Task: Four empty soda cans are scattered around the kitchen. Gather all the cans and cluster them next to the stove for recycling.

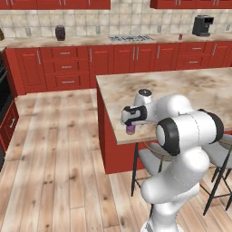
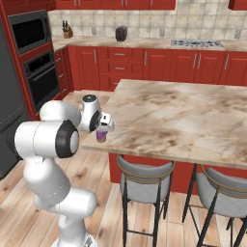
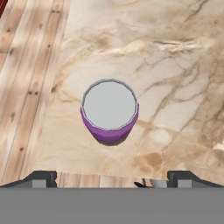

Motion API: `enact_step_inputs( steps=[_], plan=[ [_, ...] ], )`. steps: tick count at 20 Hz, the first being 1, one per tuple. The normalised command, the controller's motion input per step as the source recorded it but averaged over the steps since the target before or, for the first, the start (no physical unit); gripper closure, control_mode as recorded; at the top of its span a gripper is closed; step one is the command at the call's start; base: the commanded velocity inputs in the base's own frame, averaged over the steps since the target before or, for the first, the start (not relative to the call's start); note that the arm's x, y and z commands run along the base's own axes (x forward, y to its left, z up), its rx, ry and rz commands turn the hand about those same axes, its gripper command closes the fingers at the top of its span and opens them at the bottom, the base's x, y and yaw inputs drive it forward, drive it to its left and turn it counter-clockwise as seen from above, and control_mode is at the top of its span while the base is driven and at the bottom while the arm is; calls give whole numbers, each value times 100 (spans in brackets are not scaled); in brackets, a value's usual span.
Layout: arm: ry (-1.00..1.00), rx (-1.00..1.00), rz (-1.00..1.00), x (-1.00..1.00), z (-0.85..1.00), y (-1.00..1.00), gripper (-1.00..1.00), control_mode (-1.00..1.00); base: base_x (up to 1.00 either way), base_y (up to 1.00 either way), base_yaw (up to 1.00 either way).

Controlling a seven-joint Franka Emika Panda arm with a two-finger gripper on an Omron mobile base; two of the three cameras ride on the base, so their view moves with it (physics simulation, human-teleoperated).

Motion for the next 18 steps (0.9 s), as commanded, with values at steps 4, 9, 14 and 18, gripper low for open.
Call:
enact_step_inputs(
  steps=[4,9,14,18],
  plan=[
    [0,0,0,26,-15,0,-100,-100,0,0,0],
    [0,0,0,25,-14,0,-100,-100,0,0,0],
    [0,0,0,22,-14,0,-100,-100,0,0,0],
    [0,0,0,21,-15,0,-100,-100,0,0,0]
  ],
)
